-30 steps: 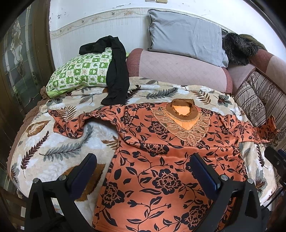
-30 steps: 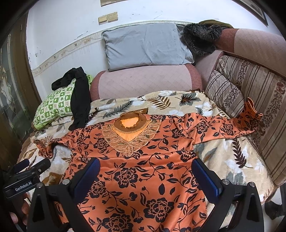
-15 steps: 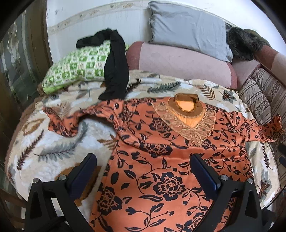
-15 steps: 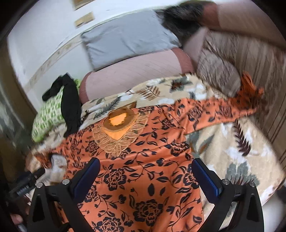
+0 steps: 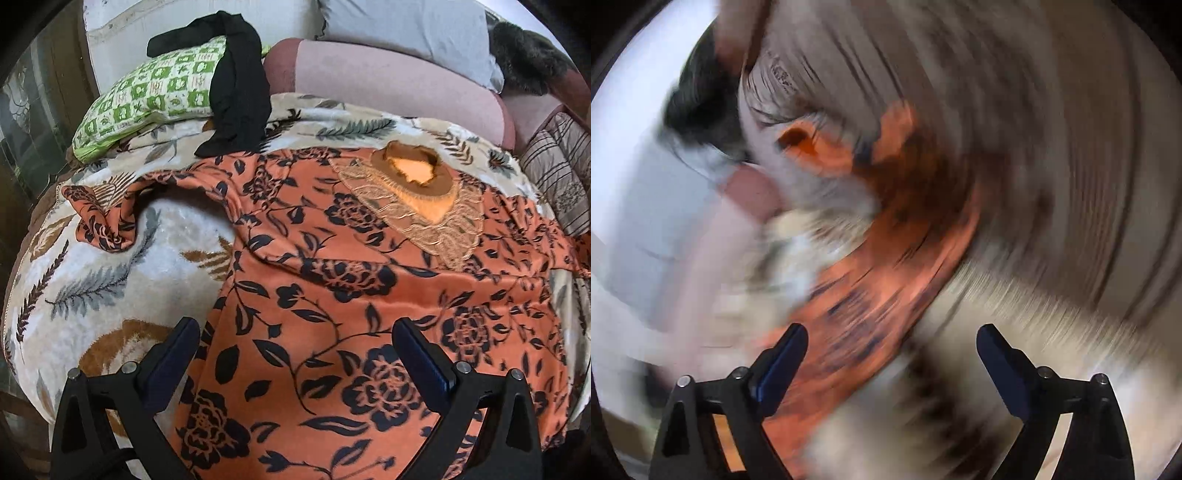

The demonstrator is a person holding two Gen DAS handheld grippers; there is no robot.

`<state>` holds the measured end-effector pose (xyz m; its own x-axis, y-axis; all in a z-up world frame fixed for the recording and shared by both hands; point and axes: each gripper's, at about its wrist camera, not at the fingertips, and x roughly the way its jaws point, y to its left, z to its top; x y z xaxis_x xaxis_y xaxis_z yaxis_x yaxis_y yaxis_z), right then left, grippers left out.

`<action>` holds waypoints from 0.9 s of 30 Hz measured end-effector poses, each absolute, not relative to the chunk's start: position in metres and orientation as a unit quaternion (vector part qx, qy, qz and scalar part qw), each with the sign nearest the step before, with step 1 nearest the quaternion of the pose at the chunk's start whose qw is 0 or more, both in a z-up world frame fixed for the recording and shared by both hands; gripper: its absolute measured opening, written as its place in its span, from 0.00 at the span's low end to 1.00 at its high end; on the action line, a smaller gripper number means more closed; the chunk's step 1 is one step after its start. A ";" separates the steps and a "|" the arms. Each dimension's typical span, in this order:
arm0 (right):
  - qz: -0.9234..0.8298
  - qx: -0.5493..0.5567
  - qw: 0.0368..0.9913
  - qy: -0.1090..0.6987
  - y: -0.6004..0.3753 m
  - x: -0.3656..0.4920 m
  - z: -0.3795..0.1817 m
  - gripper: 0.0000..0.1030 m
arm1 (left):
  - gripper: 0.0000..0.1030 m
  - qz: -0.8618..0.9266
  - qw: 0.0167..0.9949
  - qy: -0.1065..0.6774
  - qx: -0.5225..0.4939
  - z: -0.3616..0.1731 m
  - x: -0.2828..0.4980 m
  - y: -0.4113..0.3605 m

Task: Fold small clothes
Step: 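Grasp the orange blouse sleeve cuff with the right gripper and lift it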

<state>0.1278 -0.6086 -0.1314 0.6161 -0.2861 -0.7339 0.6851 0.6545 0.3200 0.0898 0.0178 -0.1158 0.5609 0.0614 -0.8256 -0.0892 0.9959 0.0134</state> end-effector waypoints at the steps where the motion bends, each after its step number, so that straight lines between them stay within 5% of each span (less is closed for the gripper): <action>1: -0.303 0.253 0.857 0.332 -0.603 0.132 -0.125 0.90 | 1.00 0.046 0.882 0.469 -0.013 -0.119 0.092 0.020; 7: -0.385 -0.073 0.884 0.256 -0.549 0.139 -0.078 0.91 | 1.00 0.041 0.876 0.480 -0.009 -0.134 0.100 0.020; 10: -0.354 -0.134 0.853 0.359 -0.572 0.190 -0.095 0.90 | 1.00 0.035 0.873 0.487 -0.012 -0.140 0.098 0.018; 11: -0.343 -0.141 0.842 0.391 -0.580 0.204 -0.107 0.81 | 1.00 0.033 0.872 0.488 -0.015 -0.140 0.097 0.018; 12: -0.324 -0.125 0.831 0.435 -0.592 0.215 -0.119 0.22 | 1.00 0.031 0.874 0.485 -0.015 -0.138 0.094 0.019; 13: -0.303 -0.073 0.824 0.473 -0.605 0.220 -0.123 0.08 | 1.00 0.032 0.877 0.479 -0.013 -0.135 0.091 0.021; 19: -0.167 0.045 0.894 0.414 -0.558 0.201 -0.034 0.08 | 1.00 0.043 0.889 0.453 -0.050 -0.125 0.079 0.056; 27: 0.117 0.137 0.937 0.300 -0.351 0.192 0.112 0.08 | 1.00 0.078 0.897 0.424 -0.099 -0.116 0.043 0.120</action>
<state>0.1918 -0.3505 0.1124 0.7928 0.3023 -0.5293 -0.1378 0.9348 0.3274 0.0432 0.1196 -0.1157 0.6284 0.0553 -0.7759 -0.2234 0.9683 -0.1119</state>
